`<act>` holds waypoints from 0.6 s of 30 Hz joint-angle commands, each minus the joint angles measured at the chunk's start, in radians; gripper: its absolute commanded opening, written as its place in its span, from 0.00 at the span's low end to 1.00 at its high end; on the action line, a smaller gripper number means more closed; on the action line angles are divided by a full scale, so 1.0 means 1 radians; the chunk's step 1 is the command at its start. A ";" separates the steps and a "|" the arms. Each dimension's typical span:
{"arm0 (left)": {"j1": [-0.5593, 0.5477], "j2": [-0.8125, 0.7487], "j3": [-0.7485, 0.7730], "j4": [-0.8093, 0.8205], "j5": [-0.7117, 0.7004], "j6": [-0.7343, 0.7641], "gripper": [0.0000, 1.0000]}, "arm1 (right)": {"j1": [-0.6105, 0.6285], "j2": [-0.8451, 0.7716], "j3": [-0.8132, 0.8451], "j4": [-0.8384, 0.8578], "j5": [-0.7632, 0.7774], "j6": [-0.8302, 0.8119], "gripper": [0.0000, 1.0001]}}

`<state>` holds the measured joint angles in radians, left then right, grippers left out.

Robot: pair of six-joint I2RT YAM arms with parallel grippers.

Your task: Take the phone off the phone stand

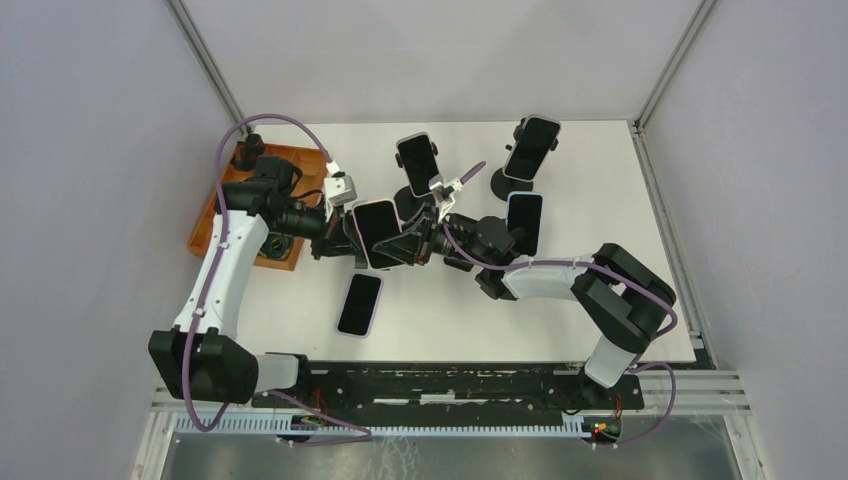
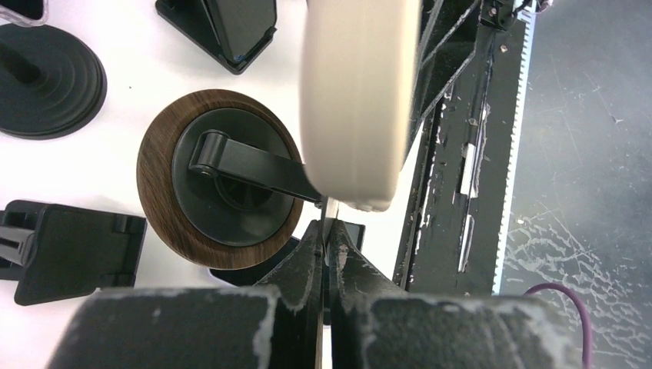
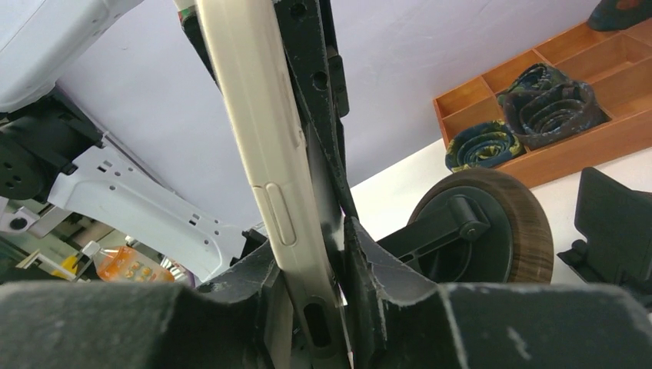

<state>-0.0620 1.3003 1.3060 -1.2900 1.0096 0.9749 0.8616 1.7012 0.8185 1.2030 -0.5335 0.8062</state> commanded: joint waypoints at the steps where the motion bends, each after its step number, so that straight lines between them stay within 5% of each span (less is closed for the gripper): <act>1: 0.012 -0.025 0.004 0.151 -0.030 -0.041 0.02 | 0.007 -0.015 0.013 0.090 -0.009 0.083 0.26; 3: 0.010 -0.022 0.000 0.137 -0.010 -0.034 0.05 | 0.007 -0.001 0.022 0.129 -0.015 0.109 0.13; 7: 0.011 0.008 0.028 0.061 0.005 -0.021 0.62 | 0.004 -0.008 0.019 0.155 -0.019 0.107 0.00; 9: 0.011 0.028 0.053 0.028 0.002 -0.033 0.79 | -0.005 -0.023 0.006 0.174 -0.016 0.106 0.00; 18: 0.017 0.025 0.094 -0.070 -0.007 -0.063 0.80 | -0.047 -0.080 -0.047 0.261 0.001 0.100 0.00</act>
<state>-0.0517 1.3502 1.3624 -1.3079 0.9962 0.9310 0.8280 1.7065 0.7609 1.2610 -0.5488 0.8936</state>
